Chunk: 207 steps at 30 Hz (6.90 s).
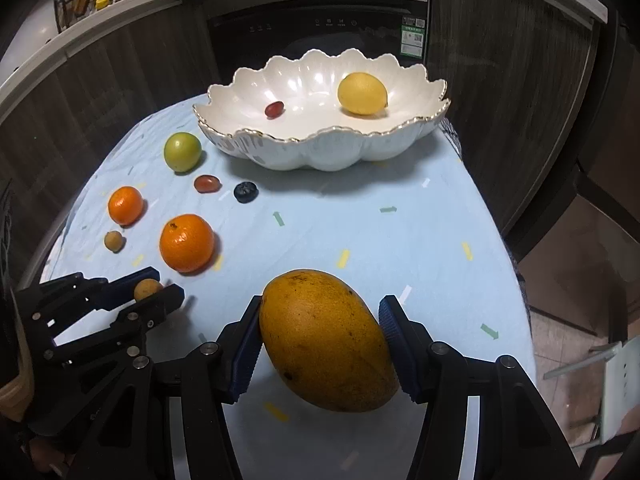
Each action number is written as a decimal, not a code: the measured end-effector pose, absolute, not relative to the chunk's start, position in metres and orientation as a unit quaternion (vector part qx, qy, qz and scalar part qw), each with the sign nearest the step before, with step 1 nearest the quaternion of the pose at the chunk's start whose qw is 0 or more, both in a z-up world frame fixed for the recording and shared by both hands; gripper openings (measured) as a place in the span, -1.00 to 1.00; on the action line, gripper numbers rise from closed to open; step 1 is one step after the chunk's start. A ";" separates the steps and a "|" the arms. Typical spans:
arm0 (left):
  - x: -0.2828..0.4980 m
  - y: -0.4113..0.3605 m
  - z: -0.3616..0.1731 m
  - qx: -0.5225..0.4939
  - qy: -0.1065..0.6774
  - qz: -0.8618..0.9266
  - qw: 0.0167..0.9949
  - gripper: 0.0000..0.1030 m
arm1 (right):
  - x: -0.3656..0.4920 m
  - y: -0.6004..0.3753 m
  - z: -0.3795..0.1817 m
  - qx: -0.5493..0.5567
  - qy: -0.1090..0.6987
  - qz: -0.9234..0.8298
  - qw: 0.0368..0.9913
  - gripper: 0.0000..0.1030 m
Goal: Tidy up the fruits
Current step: 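Close the left gripper on the small brown kiwi while the right gripper holds the mango, then carry the kiwi and mango over the white bowl and open both grippers, then lift both open grippers away from the bowl back over the cloth, then close the left gripper on the small brown kiwi while the right gripper grasps a mandarin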
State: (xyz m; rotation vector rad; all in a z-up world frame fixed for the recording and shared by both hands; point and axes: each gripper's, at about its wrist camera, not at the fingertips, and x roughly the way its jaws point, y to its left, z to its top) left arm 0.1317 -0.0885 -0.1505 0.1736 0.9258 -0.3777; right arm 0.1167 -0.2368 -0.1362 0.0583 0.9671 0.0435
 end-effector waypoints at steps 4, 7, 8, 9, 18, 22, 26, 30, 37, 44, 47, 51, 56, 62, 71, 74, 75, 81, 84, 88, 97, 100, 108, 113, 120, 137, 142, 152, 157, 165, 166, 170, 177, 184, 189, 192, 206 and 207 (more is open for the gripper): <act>0.133 -0.086 -0.140 0.085 0.438 -0.177 0.877 -0.51 | 0.117 -0.235 -0.127 0.028 0.456 0.023 0.889 0.13; 0.134 -0.085 -0.131 0.087 0.435 -0.173 0.879 -0.51 | 0.117 -0.234 -0.119 0.028 0.448 0.026 0.893 0.12; 0.134 -0.084 -0.128 0.087 0.434 -0.172 0.880 -0.51 | 0.117 -0.233 -0.116 0.028 0.446 0.027 0.894 0.12; 0.135 -0.084 -0.125 0.087 0.433 -0.170 0.881 -0.51 | 0.117 -0.233 -0.113 0.030 0.444 0.029 0.895 0.12; 0.149 -0.082 -0.092 0.083 0.414 -0.160 0.892 -0.52 | 0.129 -0.233 -0.083 0.030 0.419 0.035 0.907 0.12; 0.158 -0.083 -0.079 0.079 0.407 -0.163 0.895 -0.51 | 0.135 -0.235 -0.071 0.029 0.409 0.034 0.911 0.12; 0.168 -0.085 -0.069 0.074 0.401 -0.163 0.898 -0.52 | 0.144 -0.238 -0.060 0.026 0.401 0.032 0.915 0.11; 0.180 -0.087 -0.060 0.071 0.394 -0.165 0.901 -0.52 | 0.153 -0.240 -0.053 0.025 0.394 0.031 0.918 0.11; 0.205 -0.092 -0.050 0.067 0.387 -0.168 0.904 -0.52 | 0.175 -0.244 -0.042 0.026 0.383 0.031 0.923 0.11; 0.231 -0.098 -0.048 0.067 0.384 -0.170 0.905 -0.52 | 0.197 -0.251 -0.038 0.026 0.377 0.028 0.925 0.10; 0.242 -0.099 -0.050 0.065 0.385 -0.171 0.905 -0.52 | 0.207 -0.253 -0.039 0.026 0.376 0.025 0.926 0.10; 0.256 -0.102 -0.053 0.061 0.386 -0.174 0.904 -0.52 | 0.222 -0.259 -0.041 0.026 0.377 0.022 0.926 0.10; 0.273 -0.105 -0.059 0.062 0.388 -0.178 0.902 -0.52 | 0.241 -0.263 -0.047 0.029 0.383 0.022 0.923 0.10; 0.291 -0.109 -0.071 0.061 0.399 -0.183 0.897 -0.51 | 0.257 -0.264 -0.058 0.032 0.393 0.028 0.919 0.10; 0.301 -0.112 -0.088 0.061 0.415 -0.191 0.887 -0.50 | 0.270 -0.263 -0.075 0.036 0.407 0.035 0.912 0.09; 0.301 -0.113 -0.090 0.065 0.416 -0.192 0.886 -0.43 | 0.271 -0.263 -0.078 0.032 0.411 0.033 0.911 0.09; 0.301 -0.114 -0.090 0.067 0.416 -0.192 0.886 -0.37 | 0.271 -0.262 -0.078 0.031 0.412 0.033 0.910 0.10; 0.297 -0.115 -0.092 0.071 0.414 -0.185 0.888 0.05 | 0.266 -0.264 -0.069 0.025 0.390 0.009 0.920 0.61; 0.294 -0.112 -0.091 0.070 0.412 -0.177 0.891 0.27 | 0.264 -0.265 -0.064 0.021 0.380 -0.006 0.925 0.70; 0.286 -0.105 -0.084 0.072 0.402 -0.159 0.899 0.61 | 0.260 -0.266 -0.062 0.019 0.378 -0.012 0.926 0.70; 0.265 -0.085 -0.062 0.072 0.384 -0.135 0.911 0.76 | 0.238 -0.256 -0.050 0.022 0.370 -0.009 0.929 0.70; 0.256 -0.078 -0.056 0.071 0.380 -0.130 0.913 0.76 | 0.230 -0.249 -0.043 0.019 0.364 -0.006 0.931 0.70; 0.230 -0.057 -0.041 0.064 0.369 -0.115 0.920 0.76 | 0.210 -0.228 -0.025 0.013 0.348 0.000 0.937 0.70; 0.218 -0.042 -0.032 0.059 0.362 -0.104 0.925 0.76 | 0.198 -0.216 -0.018 0.009 0.342 0.007 0.939 0.70; 0.201 -0.024 -0.025 0.053 0.354 -0.094 0.929 0.76 | 0.185 -0.203 -0.010 0.003 0.336 0.014 0.942 0.70; 0.173 0.016 -0.031 0.040 0.358 -0.077 0.930 0.76 | 0.166 -0.168 -0.015 -0.016 0.336 0.030 0.941 0.70; 0.170 0.025 -0.041 0.037 0.365 -0.074 0.927 0.76 | 0.164 -0.158 -0.024 -0.023 0.342 0.035 0.939 0.70; 0.165 0.035 -0.066 0.031 0.386 -0.075 0.919 0.76 | 0.163 -0.148 -0.045 -0.034 0.355 0.043 0.933 0.70; 0.163 0.038 -0.080 0.027 0.396 -0.073 0.915 0.76 | 0.163 -0.143 -0.058 -0.039 0.367 0.048 0.928 0.70; 0.163 0.039 -0.103 0.021 0.410 -0.075 0.909 0.74 | 0.165 -0.140 -0.079 -0.044 0.383 0.053 0.921 0.70; 0.163 0.038 -0.106 0.022 0.411 -0.076 0.908 0.73 | 0.165 -0.140 -0.082 -0.044 0.385 0.055 0.920 0.70; 0.166 0.036 -0.116 0.025 0.417 -0.076 0.905 0.68 | 0.168 -0.141 -0.093 -0.044 0.396 0.058 0.915 0.70; 0.170 0.033 -0.132 0.029 0.427 -0.078 0.900 0.61 | 0.172 -0.140 -0.111 -0.040 0.414 0.066 0.907 0.69; 0.178 0.030 -0.144 0.025 0.440 -0.080 0.894 0.48 | 0.177 -0.140 -0.127 -0.031 0.430 0.073 0.900 0.69; 0.184 0.026 -0.154 0.026 0.448 -0.084 0.890 0.31 | 0.179 -0.139 -0.140 -0.024 0.444 0.079 0.892 0.61; 0.186 0.024 -0.158 0.028 0.453 -0.088 0.887 0.23 | 0.181 -0.137 -0.146 -0.022 0.452 0.082 0.888 0.53; 0.190 0.020 -0.169 0.032 0.462 -0.093 0.882 -0.39 | 0.188 -0.132 -0.169 -0.008 0.482 0.105 0.870 -0.04; 0.190 0.021 -0.169 0.031 0.462 -0.094 0.881 -0.40 | 0.188 -0.132 -0.168 -0.010 0.482 0.105 0.870 -0.05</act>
